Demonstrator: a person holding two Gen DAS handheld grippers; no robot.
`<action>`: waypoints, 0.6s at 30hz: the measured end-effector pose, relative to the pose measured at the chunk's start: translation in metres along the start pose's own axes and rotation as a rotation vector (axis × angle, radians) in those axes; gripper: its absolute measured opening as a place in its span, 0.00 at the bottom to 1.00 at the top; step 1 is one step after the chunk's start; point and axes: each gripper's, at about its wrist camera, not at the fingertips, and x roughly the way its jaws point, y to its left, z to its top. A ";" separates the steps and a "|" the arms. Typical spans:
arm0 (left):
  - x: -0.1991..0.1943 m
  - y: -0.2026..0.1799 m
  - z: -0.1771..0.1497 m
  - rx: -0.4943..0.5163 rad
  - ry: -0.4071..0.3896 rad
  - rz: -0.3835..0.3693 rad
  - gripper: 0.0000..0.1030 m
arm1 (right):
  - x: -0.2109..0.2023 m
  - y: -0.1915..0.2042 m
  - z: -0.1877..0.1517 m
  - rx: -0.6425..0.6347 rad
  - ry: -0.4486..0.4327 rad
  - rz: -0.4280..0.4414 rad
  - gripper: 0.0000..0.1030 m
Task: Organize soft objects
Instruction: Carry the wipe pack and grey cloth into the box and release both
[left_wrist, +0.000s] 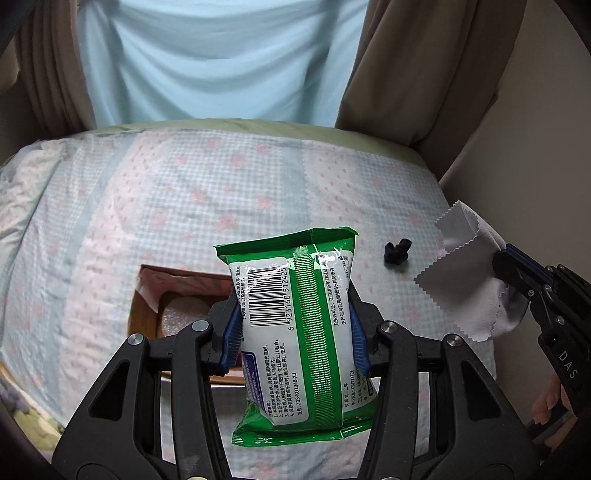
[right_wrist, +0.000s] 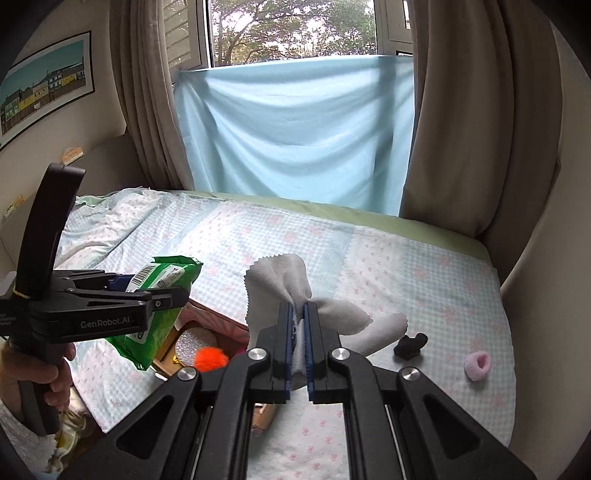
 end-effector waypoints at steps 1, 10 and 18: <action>-0.003 0.016 0.000 0.006 0.008 -0.001 0.43 | 0.005 0.013 0.001 0.023 0.005 0.003 0.05; 0.014 0.143 -0.007 0.082 0.131 0.023 0.43 | 0.068 0.101 0.002 0.165 0.110 -0.004 0.05; 0.068 0.188 -0.024 0.134 0.252 0.018 0.43 | 0.127 0.120 -0.016 0.229 0.261 -0.018 0.05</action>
